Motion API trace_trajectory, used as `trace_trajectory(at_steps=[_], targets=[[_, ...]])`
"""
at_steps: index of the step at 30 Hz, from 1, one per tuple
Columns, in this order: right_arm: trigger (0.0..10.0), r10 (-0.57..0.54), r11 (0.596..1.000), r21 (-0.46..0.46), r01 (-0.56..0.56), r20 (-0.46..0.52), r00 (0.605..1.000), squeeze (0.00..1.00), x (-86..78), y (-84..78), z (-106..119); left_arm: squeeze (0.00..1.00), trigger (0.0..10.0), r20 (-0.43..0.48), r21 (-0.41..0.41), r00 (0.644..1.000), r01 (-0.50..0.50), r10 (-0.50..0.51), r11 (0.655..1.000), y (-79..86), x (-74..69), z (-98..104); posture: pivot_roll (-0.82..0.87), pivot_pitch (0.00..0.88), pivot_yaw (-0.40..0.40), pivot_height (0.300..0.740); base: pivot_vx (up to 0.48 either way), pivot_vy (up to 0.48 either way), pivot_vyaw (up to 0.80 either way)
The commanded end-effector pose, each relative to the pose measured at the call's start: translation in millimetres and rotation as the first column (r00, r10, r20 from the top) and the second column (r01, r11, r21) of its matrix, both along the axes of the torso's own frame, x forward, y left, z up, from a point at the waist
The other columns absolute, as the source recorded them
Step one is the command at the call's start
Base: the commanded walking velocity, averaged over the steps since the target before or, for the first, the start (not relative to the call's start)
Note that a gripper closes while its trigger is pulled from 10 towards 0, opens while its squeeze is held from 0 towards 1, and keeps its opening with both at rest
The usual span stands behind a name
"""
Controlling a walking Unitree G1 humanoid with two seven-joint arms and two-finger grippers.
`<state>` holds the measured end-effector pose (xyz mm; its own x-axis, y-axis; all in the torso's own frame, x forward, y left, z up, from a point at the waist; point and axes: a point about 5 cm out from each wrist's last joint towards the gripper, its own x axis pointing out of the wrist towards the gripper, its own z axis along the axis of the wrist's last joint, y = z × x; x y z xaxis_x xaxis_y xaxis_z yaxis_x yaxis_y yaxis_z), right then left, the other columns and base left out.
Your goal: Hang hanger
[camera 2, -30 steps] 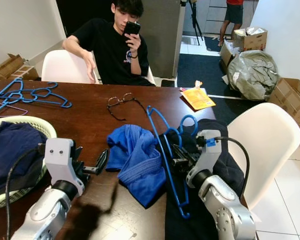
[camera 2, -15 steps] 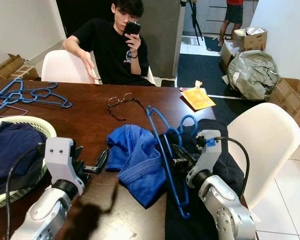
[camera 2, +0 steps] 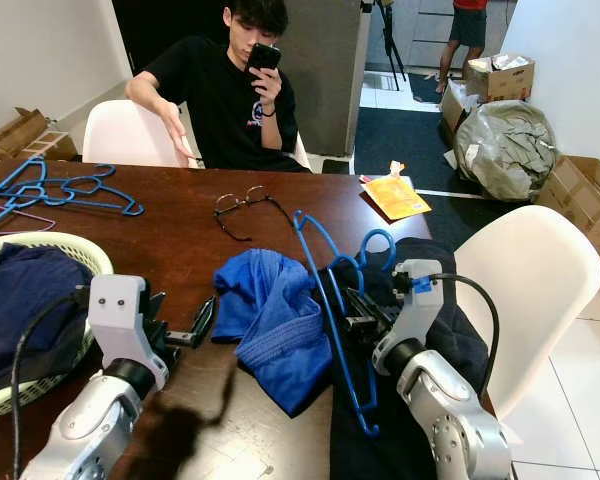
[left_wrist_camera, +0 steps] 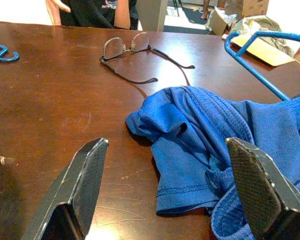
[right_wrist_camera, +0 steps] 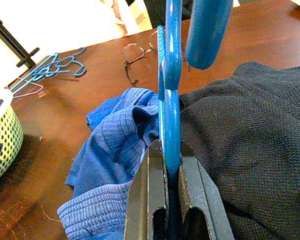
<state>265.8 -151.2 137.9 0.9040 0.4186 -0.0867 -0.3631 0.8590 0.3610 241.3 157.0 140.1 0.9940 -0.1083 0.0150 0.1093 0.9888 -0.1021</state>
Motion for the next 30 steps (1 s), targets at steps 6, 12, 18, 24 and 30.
trace_trajectory(at_steps=[6,12,18,24,30], targets=[[10.0,-0.002,1.000,0.002,0.002,-0.005,1.000,0.00,2.0,0.4,-2.0,0.00,10.0,-0.010,-0.014,1.000,-0.005,0.005,1.000,1.4,0.8,-3.5,0.06,0.036,-0.035,0.740,0.000,0.000,0.00],[10.0,-0.002,1.000,0.002,0.002,-0.005,1.000,0.00,2.1,0.6,-2.0,0.00,10.0,-0.010,-0.014,1.000,-0.006,0.006,1.000,1.6,1.0,-3.5,0.06,0.036,-0.036,0.740,0.000,0.000,0.00],[10.0,-0.002,1.000,0.002,0.002,-0.005,1.000,0.00,2.2,0.5,-2.0,0.00,10.0,-0.011,-0.015,1.000,-0.006,0.006,1.000,1.5,1.1,-3.7,0.06,0.035,-0.036,0.740,0.000,0.000,0.00],[10.0,-0.002,1.000,0.002,0.002,-0.005,1.000,0.00,2.4,0.4,-2.0,0.00,10.0,-0.011,-0.015,1.000,-0.006,0.006,1.000,1.5,1.3,-3.7,0.06,0.035,-0.036,0.740,0.000,0.000,0.00],[10.0,-0.001,1.000,0.003,0.001,-0.005,1.000,0.00,2.5,0.6,-1.8,0.00,10.0,-0.011,-0.015,1.000,-0.005,0.005,1.000,1.5,1.4,-3.6,0.06,0.035,-0.037,0.740,0.000,0.000,0.00]])
